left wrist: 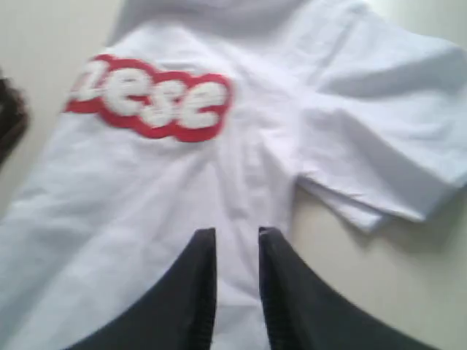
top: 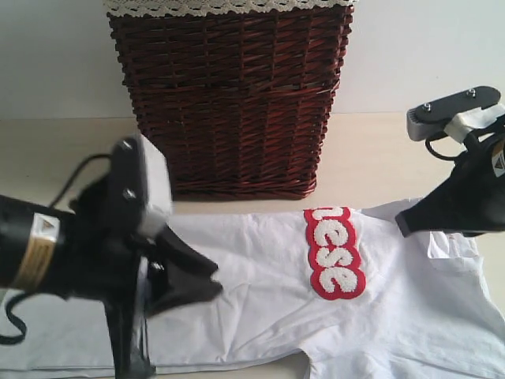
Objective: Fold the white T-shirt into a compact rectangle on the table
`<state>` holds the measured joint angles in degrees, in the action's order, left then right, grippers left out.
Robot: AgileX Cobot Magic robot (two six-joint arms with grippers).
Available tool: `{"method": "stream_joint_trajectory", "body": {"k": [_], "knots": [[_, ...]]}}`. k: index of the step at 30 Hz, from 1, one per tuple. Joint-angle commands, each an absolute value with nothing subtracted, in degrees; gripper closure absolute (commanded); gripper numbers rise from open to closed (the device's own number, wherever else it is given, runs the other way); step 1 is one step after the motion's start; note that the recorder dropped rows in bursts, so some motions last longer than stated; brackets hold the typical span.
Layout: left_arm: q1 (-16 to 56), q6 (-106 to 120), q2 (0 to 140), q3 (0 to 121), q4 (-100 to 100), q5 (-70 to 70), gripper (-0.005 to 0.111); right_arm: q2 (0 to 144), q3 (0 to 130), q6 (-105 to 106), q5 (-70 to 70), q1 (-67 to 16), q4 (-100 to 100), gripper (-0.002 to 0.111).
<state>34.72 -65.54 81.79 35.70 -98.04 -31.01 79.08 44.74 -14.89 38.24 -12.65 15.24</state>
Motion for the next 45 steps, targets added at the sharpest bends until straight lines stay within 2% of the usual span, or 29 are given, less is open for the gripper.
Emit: {"method": "stream_joint_trajectory", "body": {"k": [1,4,12,17,25,39,42,44,45], "knots": [[45.74,-66.24,85.26,35.51,-99.95,-27.64,0.066,78.64,44.59,-11.43,43.35,-12.34,11.26,0.108],[52.42,-66.24,88.36,35.51,-99.95,-21.48,0.053,78.75,43.73,-11.43,42.93,-12.34,9.99,0.108],[61.70,-70.80,96.08,42.30,-99.95,-21.59,0.052,78.75,42.32,-10.12,41.65,-12.34,7.45,0.108],[63.83,-70.31,98.63,44.95,-99.95,-21.82,0.042,78.75,42.17,-10.12,41.65,-12.34,7.45,0.108],[68.00,-63.24,104.02,45.50,-99.95,-13.23,0.042,78.75,42.19,-10.12,41.55,-12.34,7.45,0.108],[68.03,-63.40,113.06,51.11,-99.95,-9.43,0.042,78.75,42.19,-10.12,41.55,-12.34,7.33,0.108],[68.03,-63.40,114.32,52.12,-99.95,-9.28,0.050,78.75,42.19,-10.12,41.55,-12.34,7.33,0.108],[68.03,-63.40,114.48,52.66,-99.95,-9.17,0.066,78.75,42.19,-10.12,41.55,-12.34,7.33,0.108],[68.03,-63.40,114.48,53.02,-99.95,-9.17,0.078,78.75,42.19,-10.12,41.55,-12.34,7.33,0.108]]}}
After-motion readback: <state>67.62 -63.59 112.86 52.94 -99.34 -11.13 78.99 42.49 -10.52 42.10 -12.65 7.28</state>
